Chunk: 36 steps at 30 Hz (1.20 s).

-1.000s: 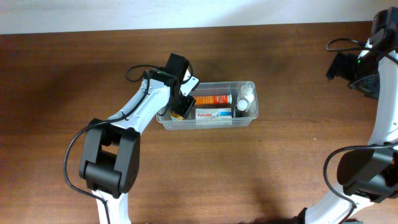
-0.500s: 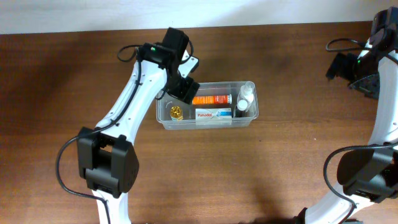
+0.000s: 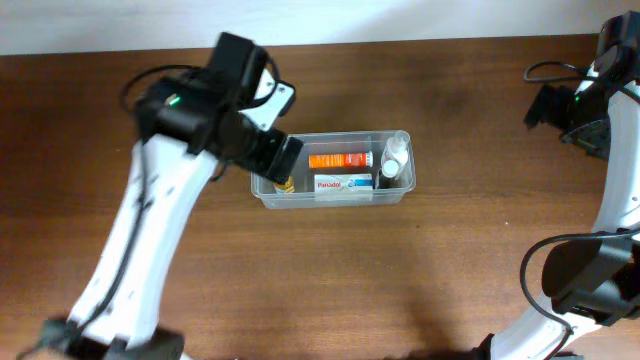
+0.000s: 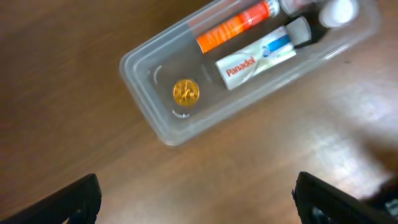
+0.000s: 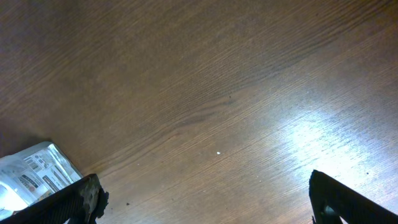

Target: Pack container

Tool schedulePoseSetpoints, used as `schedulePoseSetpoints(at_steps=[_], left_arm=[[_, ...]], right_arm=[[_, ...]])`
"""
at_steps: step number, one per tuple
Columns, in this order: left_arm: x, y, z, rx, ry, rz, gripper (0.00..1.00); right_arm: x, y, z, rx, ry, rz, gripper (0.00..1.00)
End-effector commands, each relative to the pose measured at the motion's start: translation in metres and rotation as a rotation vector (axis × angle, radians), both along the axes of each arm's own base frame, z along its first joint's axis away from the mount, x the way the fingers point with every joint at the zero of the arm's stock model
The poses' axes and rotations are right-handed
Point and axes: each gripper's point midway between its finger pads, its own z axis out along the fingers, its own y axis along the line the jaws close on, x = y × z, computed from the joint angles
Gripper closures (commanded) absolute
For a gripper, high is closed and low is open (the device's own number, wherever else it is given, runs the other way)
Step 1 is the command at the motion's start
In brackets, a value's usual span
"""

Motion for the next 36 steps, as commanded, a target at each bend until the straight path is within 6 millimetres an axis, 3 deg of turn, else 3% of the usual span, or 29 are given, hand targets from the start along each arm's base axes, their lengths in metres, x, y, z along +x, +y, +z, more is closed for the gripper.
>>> schedulePoseSetpoints(at_steps=[1, 10, 15, 20, 25, 32, 36], left_arm=[[-0.008, 0.007, 0.021, -0.019, -0.054, 0.018, 0.01], [-0.042, 0.026, 0.013, 0.057, 0.064, 0.025, 0.01], [-0.034, 0.022, 0.012, 0.044, 0.042, 0.031, 0.01], [-0.005, 0.017, 0.018, -0.035, -0.135, 0.049, 0.01], [0.012, 0.029, 0.001, -0.133, -0.282, 0.095, 0.01], [0.014, 0.059, -0.026, -0.354, -0.527, 0.120, 0.01], [0.007, 0.073, -0.039, -0.376, -0.688, 0.124, 0.01]], right_arm=[[0.001, 0.001, -0.001, 0.005, -0.001, -0.010, 0.02], [0.001, 0.001, -0.001, 0.005, -0.001, -0.010, 0.02], [0.001, 0.001, -0.001, 0.005, -0.001, -0.010, 0.02], [0.001, 0.001, -0.001, 0.005, -0.001, -0.010, 0.01], [0.001, 0.001, -0.001, 0.004, -0.001, -0.010, 0.02], [0.001, 0.001, -0.001, 0.005, -0.001, -0.010, 0.02], [0.001, 0.001, -0.001, 0.005, -0.001, -0.010, 0.02]])
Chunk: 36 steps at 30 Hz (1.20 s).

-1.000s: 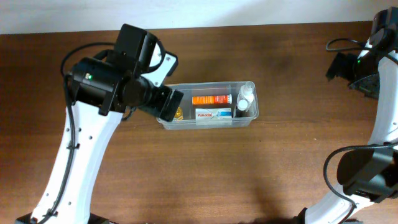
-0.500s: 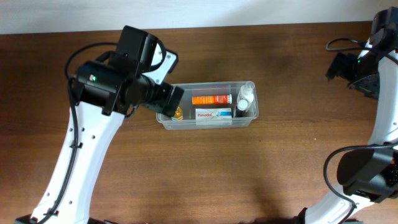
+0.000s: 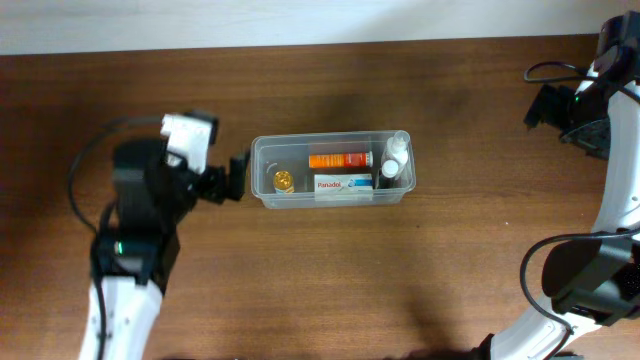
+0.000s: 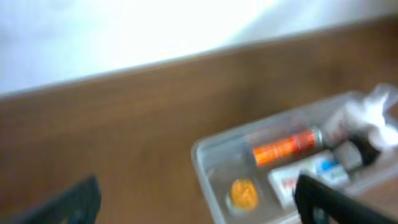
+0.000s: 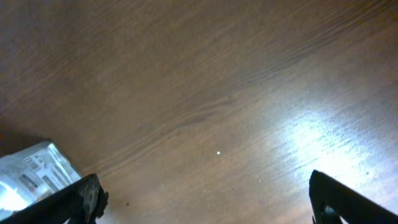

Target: Pack container

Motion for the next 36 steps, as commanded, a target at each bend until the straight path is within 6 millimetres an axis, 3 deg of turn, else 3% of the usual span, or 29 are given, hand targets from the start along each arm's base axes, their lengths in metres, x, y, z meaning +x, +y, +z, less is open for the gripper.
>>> schedulePoseSetpoints(at_steps=[1, 9, 16, 22, 36], left_arm=[[-0.025, -0.003, -0.019, -0.030, -0.105, -0.051, 0.01], [-0.071, -0.001, -0.043, 0.073, -0.428, -0.086, 0.01], [-0.095, 0.007, -0.057, 0.088, -0.517, -0.046, 0.01], [-0.107, 0.011, -0.058, 0.093, -0.569, -0.018, 0.01], [-0.116, 0.035, -0.079, 0.132, -0.483, 0.108, 0.00]], right_arm=[[0.001, 0.001, 0.000, 0.004, -0.002, -0.009, 0.01], [0.001, 0.001, 0.000, 0.004, -0.002, -0.009, 0.02], [0.001, 0.001, 0.000, 0.004, -0.002, -0.009, 0.02], [0.001, 0.001, 0.000, 0.004, -0.002, -0.009, 0.02], [0.001, 0.001, 0.000, 0.004, -0.002, -0.009, 0.02]])
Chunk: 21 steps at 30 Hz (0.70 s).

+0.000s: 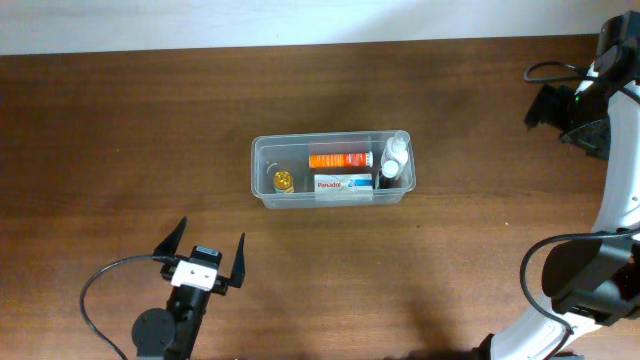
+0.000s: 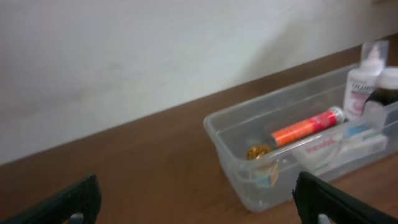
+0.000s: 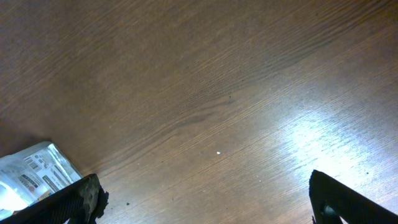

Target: Pack container

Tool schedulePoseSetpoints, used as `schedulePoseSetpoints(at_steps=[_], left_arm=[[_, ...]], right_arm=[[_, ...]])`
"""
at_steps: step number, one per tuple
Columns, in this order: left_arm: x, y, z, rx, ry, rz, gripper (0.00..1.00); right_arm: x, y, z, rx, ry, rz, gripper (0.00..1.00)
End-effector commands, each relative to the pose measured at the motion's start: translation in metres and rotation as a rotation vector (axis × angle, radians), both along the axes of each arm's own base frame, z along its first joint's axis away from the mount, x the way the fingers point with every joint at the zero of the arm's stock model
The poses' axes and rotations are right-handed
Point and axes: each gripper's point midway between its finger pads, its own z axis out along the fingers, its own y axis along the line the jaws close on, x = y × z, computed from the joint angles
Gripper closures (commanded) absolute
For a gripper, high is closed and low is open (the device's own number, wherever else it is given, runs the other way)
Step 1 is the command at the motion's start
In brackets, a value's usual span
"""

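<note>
A clear plastic container (image 1: 258,150) stands at the table's middle. It holds an orange tube (image 1: 340,160), a Panadol box (image 1: 344,183), a small gold round piece (image 1: 284,181) and two little bottles (image 1: 394,160). My left gripper (image 1: 207,247) sits low near the front left, open and empty, well apart from the container. Its wrist view faces the container (image 2: 230,124) from the side, with the orange tube (image 2: 308,126) inside. My right gripper (image 3: 205,199) hangs open over bare wood at the far right.
A shiny printed packet (image 3: 34,171) lies at the lower left of the right wrist view. A black cable (image 1: 545,68) runs by the right arm at the back right. A pale wall (image 2: 155,50) rises behind the table's far edge.
My left gripper has gone from just left of the container to the table's front left, still open and empty. The right arm and the container's contents are unchanged.
First my left gripper was open over the container's left end, above the gold piece. Then it stood beside that end, left of the container. Now it rests far back at the front left. My right gripper stayed open at the far right throughout.
</note>
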Motion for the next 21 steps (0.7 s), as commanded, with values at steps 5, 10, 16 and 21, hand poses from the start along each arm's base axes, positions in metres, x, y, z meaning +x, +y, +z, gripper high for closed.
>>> schedulePoseSetpoints(at_steps=[5, 10, 16, 21], left_arm=[[-0.001, 0.019, -0.005, 0.014, 0.006, 0.091, 0.01], [-0.001, 0.027, -0.010, 0.016, 0.025, 0.131, 0.01], [0.000, 0.032, -0.012, 0.016, 0.032, 0.156, 0.01], [0.000, 0.032, -0.011, 0.009, 0.030, 0.157, 0.00]], right_arm=[[0.001, 0.001, 0.000, 0.004, -0.001, -0.009, 0.02], [0.001, 0.001, 0.000, 0.004, -0.001, -0.009, 0.02], [0.001, 0.001, 0.000, 0.004, -0.001, -0.009, 0.02], [0.001, 0.001, 0.000, 0.004, -0.001, -0.009, 0.02]])
